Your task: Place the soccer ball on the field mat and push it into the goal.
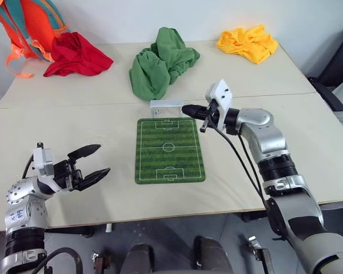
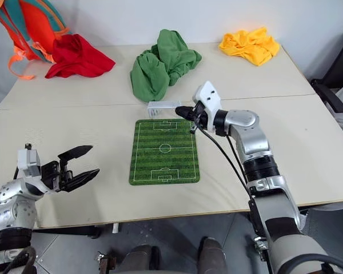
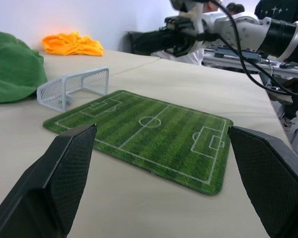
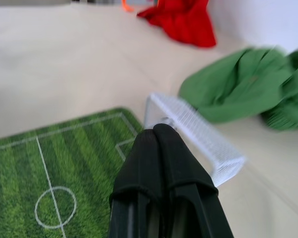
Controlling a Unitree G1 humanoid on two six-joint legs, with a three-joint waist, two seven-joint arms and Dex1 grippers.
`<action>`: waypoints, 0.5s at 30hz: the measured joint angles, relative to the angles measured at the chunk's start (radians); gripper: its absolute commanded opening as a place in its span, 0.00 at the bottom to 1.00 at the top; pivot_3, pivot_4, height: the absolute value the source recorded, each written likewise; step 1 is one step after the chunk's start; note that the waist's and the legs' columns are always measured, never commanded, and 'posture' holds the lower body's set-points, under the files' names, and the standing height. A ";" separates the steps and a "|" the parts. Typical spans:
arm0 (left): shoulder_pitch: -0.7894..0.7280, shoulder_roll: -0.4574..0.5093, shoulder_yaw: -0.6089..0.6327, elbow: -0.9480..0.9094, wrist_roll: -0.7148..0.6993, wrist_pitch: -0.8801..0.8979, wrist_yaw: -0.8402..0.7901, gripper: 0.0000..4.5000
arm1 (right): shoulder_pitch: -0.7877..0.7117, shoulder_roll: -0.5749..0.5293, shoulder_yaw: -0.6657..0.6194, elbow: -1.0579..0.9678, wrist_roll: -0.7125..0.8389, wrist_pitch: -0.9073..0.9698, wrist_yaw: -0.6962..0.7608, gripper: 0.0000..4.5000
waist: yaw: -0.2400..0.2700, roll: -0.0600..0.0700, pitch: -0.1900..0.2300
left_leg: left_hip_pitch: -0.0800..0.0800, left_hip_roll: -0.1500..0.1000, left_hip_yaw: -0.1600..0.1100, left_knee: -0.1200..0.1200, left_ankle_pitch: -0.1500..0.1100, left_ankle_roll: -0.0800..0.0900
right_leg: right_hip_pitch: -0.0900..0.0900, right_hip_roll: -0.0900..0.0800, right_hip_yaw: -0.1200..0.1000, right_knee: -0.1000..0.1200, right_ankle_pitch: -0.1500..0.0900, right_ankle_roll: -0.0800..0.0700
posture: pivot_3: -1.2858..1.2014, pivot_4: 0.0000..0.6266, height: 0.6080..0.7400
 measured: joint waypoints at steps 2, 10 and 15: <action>-0.005 0.009 -0.001 0.009 0.010 0.001 0.021 1.00 | 0.044 -0.030 -0.010 -0.061 0.022 0.035 0.017 0.01 | 0.001 0.000 0.000 | 0.000 0.000 0.000 0.000 0.000 0.000 | 0.000 0.000 0.000 0.000 0.000 0.000 | 0.52 0.24 1.00; -0.009 0.016 0.009 0.041 0.071 -0.009 0.128 1.00 | 0.338 -0.246 -0.047 -0.196 0.094 0.104 0.187 0.08 | 0.011 0.000 0.000 | -0.001 -0.001 0.002 0.000 -0.001 0.001 | 0.000 -0.001 0.000 -0.001 0.000 0.000 | 0.52 0.24 1.00; -0.013 0.035 0.013 0.040 0.063 0.045 0.130 1.00 | 0.429 -0.321 -0.131 -0.110 0.142 -0.041 0.339 0.41 | 0.003 -0.001 0.000 | 0.003 0.000 0.006 0.001 -0.001 0.001 | 0.000 -0.001 0.002 0.000 0.000 0.000 | 0.52 0.24 1.00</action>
